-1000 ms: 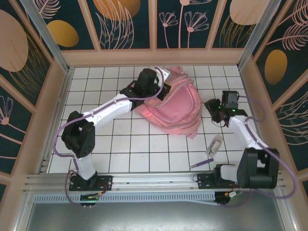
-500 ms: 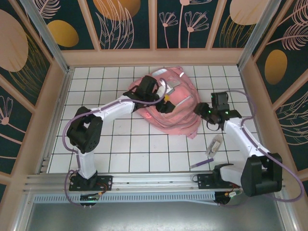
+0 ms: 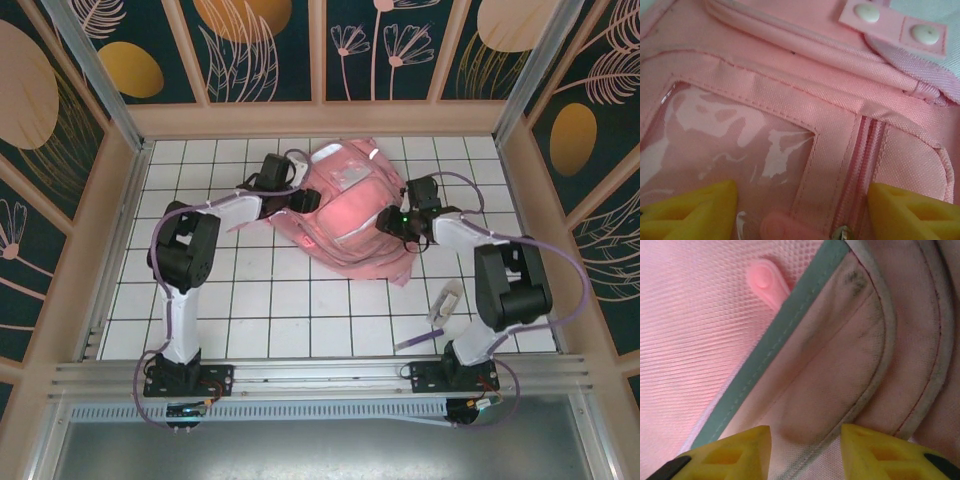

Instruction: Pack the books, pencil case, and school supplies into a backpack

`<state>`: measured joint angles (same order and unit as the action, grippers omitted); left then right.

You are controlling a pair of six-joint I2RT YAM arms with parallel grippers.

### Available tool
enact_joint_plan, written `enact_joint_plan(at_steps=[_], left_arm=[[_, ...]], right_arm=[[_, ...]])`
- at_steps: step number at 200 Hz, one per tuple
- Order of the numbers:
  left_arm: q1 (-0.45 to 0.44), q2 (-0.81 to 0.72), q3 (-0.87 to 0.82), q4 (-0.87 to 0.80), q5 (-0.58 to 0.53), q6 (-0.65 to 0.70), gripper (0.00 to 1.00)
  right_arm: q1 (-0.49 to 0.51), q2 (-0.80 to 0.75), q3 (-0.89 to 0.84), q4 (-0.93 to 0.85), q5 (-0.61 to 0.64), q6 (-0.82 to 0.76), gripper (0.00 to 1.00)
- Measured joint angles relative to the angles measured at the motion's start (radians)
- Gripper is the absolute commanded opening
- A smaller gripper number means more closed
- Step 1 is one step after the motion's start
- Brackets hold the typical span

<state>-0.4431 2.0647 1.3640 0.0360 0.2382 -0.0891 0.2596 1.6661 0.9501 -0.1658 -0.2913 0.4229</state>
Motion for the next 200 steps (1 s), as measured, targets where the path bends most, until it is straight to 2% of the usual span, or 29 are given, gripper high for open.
enact_joint_plan(at_steps=[22,52,82,111,131,159,178,200], left_arm=[[-0.011,-0.15,-0.186,0.025,-0.039,0.007,0.67],[-0.082,-0.331,-0.358,-0.056,-0.095,0.056,0.66],[-0.216,-0.426,-0.4,-0.211,-0.051,0.136,0.66],[-0.279,-0.486,-0.399,-0.306,-0.002,0.259,0.66],[-0.274,-0.497,-0.385,-0.323,-0.024,0.326,0.66],[-0.284,-0.468,-0.349,-0.322,-0.01,0.357,0.69],[-0.349,-0.431,-0.34,-0.289,-0.001,0.365,0.71],[-0.425,-0.383,-0.332,-0.249,-0.013,0.34,0.67]], right_arm=[[-0.006,0.077,0.053,0.066,-0.058,-0.014,0.41],[-0.015,0.227,0.18,0.205,-0.135,-0.025,0.41],[-0.016,0.378,0.334,0.345,-0.236,-0.009,0.45],[-0.011,0.389,0.359,0.389,-0.314,0.039,0.49],[-0.011,0.33,0.314,0.386,-0.333,0.054,0.5],[-0.011,0.115,0.175,0.304,-0.298,0.024,0.5],[-0.011,-0.06,0.08,0.242,-0.236,-0.008,0.49],[-0.011,-0.207,0.005,0.146,-0.17,-0.046,0.49]])
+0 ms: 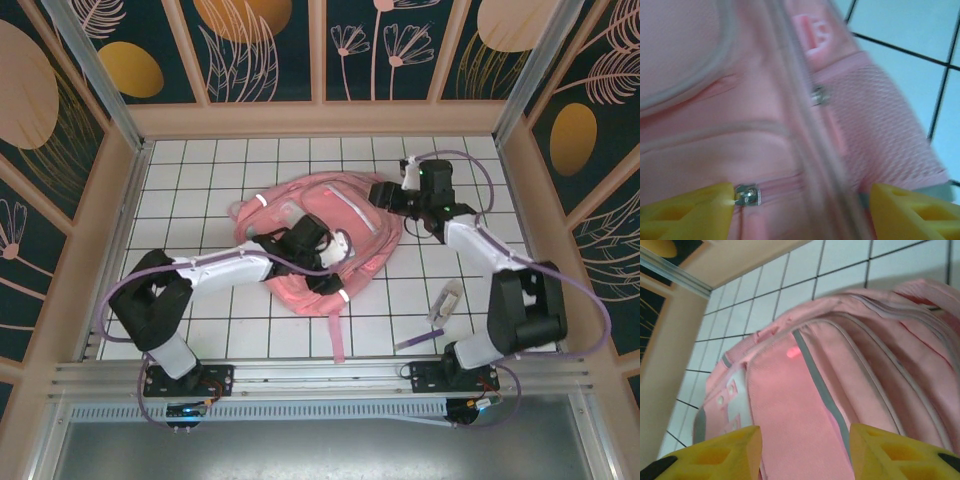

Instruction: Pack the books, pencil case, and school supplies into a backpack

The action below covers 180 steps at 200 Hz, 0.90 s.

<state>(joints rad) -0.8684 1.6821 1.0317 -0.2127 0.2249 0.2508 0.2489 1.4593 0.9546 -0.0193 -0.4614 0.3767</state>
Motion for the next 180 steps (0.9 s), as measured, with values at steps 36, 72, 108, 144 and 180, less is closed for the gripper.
enact_joint_plan(at_steps=[36,72,108,144,180], left_arm=[[-0.035,0.081,0.034,0.044,-0.13,-0.065,0.56],[-0.041,0.08,0.027,0.089,-0.158,-0.076,0.11],[-0.026,0.05,0.008,0.108,-0.105,-0.072,0.0],[0.045,0.009,-0.006,0.109,0.04,-0.101,0.0],[0.105,-0.009,-0.034,0.126,0.17,-0.137,0.0]], right_arm=[[0.002,-0.085,-0.061,-0.178,0.056,-0.016,0.49],[0.005,-0.087,-0.133,-0.29,-0.035,-0.029,0.44],[0.08,-0.049,-0.141,-0.338,-0.145,-0.085,0.38],[0.143,0.015,-0.141,-0.3,-0.198,-0.11,0.35],[0.177,0.056,-0.14,-0.273,-0.198,-0.113,0.43]])
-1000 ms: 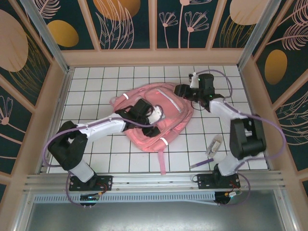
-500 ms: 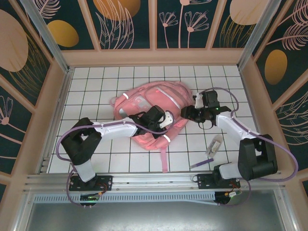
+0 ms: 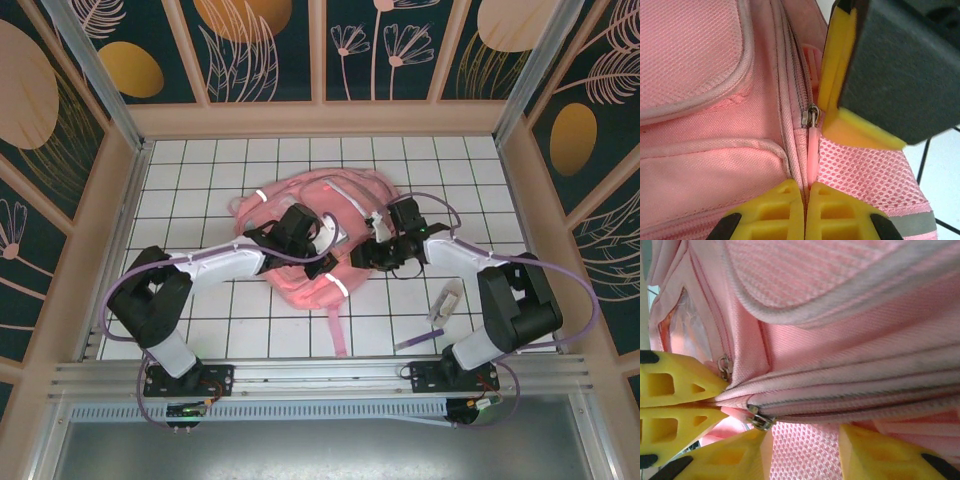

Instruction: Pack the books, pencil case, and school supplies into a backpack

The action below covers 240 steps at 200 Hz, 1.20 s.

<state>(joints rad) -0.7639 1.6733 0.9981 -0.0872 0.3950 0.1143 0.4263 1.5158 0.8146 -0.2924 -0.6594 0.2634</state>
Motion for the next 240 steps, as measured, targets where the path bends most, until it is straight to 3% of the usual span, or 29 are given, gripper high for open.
enact_joint_plan(at_steps=[30,57,80,105,126,180,203,215,224,240], left_arm=[[0.023,0.0,-0.012,0.028,0.066,-0.035,0.0],[0.041,0.001,-0.023,0.055,0.114,-0.065,0.0],[0.053,0.006,-0.054,0.112,0.154,-0.082,0.0],[0.057,0.011,-0.112,0.182,0.19,-0.074,0.17],[0.054,0.011,-0.137,0.187,0.211,-0.044,0.42],[0.013,-0.004,-0.141,0.158,0.168,0.021,0.54],[-0.007,-0.006,-0.154,0.169,0.116,0.044,0.44],[-0.01,-0.006,-0.155,0.178,0.08,0.049,0.16],[-0.011,0.003,-0.154,0.186,0.051,0.046,0.01],[-0.009,0.014,-0.146,0.185,0.033,0.045,0.0]], right_arm=[[0.011,0.0,0.006,0.01,-0.005,-0.003,0.45],[0.015,-0.005,0.006,0.016,-0.003,-0.013,0.36],[0.013,-0.032,0.004,0.003,0.047,-0.006,0.21],[-0.04,-0.051,-0.019,0.01,0.06,0.008,0.1],[-0.066,-0.049,-0.021,0.02,0.06,0.005,0.09],[-0.054,-0.043,-0.021,0.027,0.047,-0.008,0.11],[-0.036,-0.043,-0.021,0.026,0.049,-0.023,0.14],[-0.022,-0.043,-0.021,0.023,0.05,-0.029,0.18],[-0.011,-0.045,-0.021,0.022,0.05,-0.031,0.22],[0.012,-0.055,-0.021,0.017,0.057,-0.048,0.26]])
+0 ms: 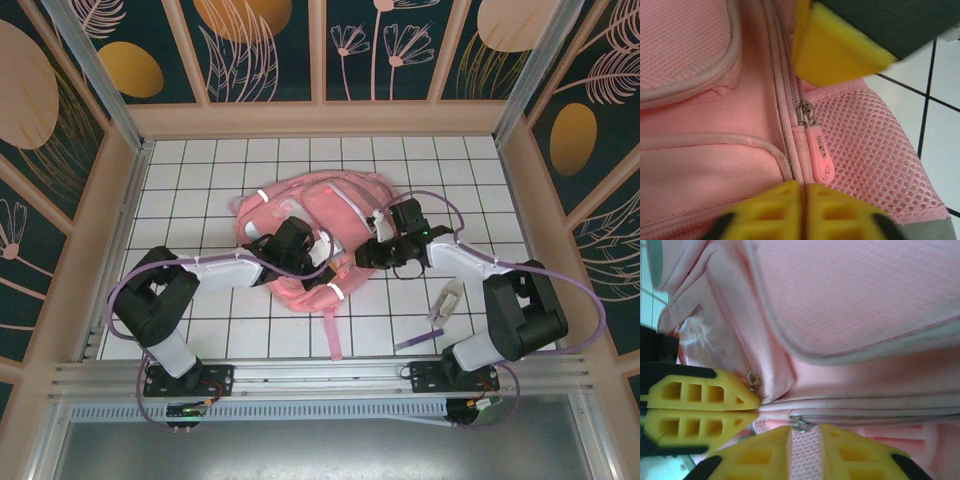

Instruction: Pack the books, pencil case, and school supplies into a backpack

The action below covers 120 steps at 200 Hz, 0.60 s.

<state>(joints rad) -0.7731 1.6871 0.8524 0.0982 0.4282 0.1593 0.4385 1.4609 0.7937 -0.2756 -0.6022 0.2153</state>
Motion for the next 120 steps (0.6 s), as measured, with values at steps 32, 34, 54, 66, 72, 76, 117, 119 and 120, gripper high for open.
enact_joint_plan(at_steps=[32,34,54,66,72,76,117,119,120], left_arm=[[-0.003,-0.018,0.008,-0.024,-0.011,0.004,0.0],[-0.003,-0.019,0.008,-0.025,-0.011,0.004,0.0],[-0.003,-0.042,0.008,-0.042,-0.01,0.004,0.0],[-0.002,-0.052,0.011,-0.054,-0.003,0.0,0.0],[0.0,-0.055,0.014,-0.061,0.003,-0.006,0.0],[0.003,-0.056,0.014,-0.063,0.007,-0.01,0.0],[0.043,-0.087,0.012,-0.052,0.069,-0.072,0.0],[0.045,-0.09,0.012,-0.05,0.072,-0.074,0.0],[0.047,-0.092,0.011,-0.048,0.075,-0.077,0.0]], right_arm=[[0.053,-0.041,-0.004,0.002,0.011,-0.029,0.38],[0.056,-0.043,-0.004,0.003,0.011,-0.035,0.39],[0.1,-0.048,-0.003,0.002,0.051,-0.047,0.43],[0.131,-0.048,-0.003,0.002,0.092,-0.05,0.43],[0.143,-0.048,-0.003,0.002,0.109,-0.05,0.43],[0.15,-0.048,-0.003,0.002,0.122,-0.05,0.43],[0.18,-0.049,-0.003,0.011,0.212,-0.045,0.48],[0.183,-0.049,-0.003,0.012,0.219,-0.044,0.49],[0.184,-0.049,-0.003,0.012,0.22,-0.044,0.49]])
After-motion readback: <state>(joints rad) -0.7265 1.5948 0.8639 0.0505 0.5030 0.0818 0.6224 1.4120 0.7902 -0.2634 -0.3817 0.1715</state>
